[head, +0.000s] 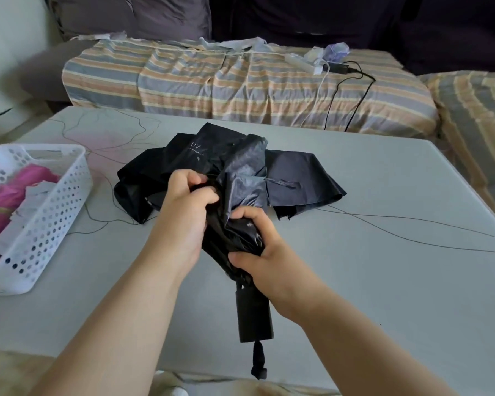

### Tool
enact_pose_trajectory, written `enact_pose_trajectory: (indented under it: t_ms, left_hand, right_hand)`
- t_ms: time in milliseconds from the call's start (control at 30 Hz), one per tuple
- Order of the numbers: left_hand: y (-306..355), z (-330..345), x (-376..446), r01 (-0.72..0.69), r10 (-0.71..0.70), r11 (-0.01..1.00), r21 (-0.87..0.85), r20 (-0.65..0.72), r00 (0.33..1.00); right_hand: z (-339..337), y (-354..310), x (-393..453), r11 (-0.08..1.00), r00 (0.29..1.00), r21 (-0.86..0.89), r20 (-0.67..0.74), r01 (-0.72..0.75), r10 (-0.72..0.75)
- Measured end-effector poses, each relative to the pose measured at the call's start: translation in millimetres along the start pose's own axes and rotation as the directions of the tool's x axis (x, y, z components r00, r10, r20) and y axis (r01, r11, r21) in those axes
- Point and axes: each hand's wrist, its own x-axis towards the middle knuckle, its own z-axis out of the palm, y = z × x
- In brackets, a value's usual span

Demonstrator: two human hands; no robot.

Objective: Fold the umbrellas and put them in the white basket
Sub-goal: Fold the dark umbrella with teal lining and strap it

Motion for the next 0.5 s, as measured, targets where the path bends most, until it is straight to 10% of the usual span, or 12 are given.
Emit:
enact_pose_trajectory:
  t_ms: [367, 433, 500]
  left_hand:
    - [-12, 4, -37, -0.230, 0.204, 0.884, 0.408, 0.108, 0.973]
    - [-17, 7, -49, 0.035, -0.105, 0.889, 0.456, 0.129, 0.986]
    - [-20, 15, -56, 0.297, -0.428, 0.869, 0.396, 0.297, 0.854]
  right_hand:
    - [-21, 0, 16, 0.926, 0.940, 0.352, -0.341, 0.133, -0.006]
    - [-35, -6, 16, 0.899, 0.912, 0.386, -0.410, 0.205, -0.032]
    - [-42, -10, 13, 0.895, 0.895, 0.369, -0.440, 0.251, -0.070]
